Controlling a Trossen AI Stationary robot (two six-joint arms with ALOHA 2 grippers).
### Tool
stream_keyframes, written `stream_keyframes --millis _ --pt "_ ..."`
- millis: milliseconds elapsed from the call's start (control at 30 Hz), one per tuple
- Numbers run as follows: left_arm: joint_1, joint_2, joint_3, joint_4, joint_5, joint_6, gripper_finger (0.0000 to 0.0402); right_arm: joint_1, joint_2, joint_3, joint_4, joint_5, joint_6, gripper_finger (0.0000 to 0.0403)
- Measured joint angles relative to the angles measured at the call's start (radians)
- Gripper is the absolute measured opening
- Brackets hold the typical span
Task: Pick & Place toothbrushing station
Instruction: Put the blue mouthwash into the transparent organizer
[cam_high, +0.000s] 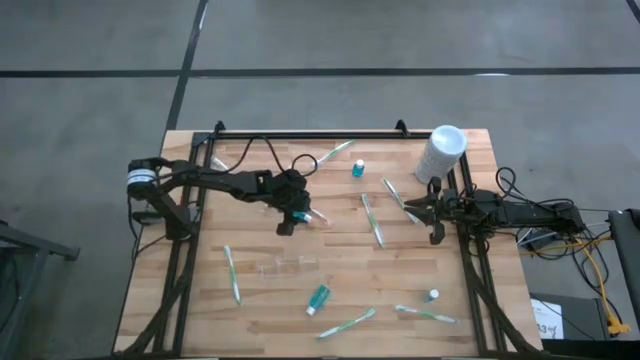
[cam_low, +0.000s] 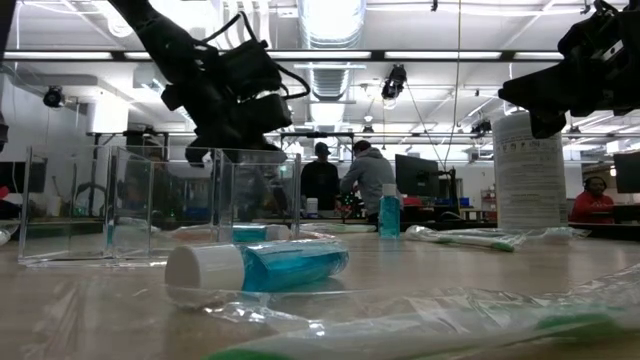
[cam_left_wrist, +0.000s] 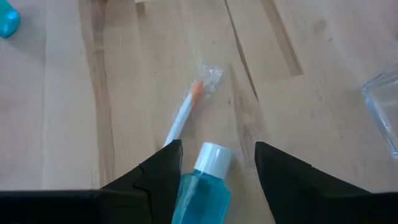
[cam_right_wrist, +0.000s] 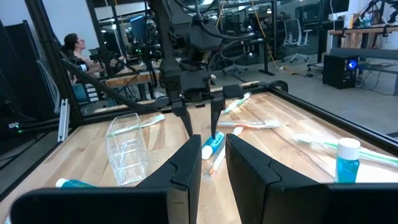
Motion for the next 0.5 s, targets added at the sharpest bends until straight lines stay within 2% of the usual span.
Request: stream_keyframes --millis 500 --pt "-0.011 0.088 -0.002 0.044 0.002 -0.001 0.0207 0.000 0.001 0.000 0.000 0.000 0.000 0.0068"
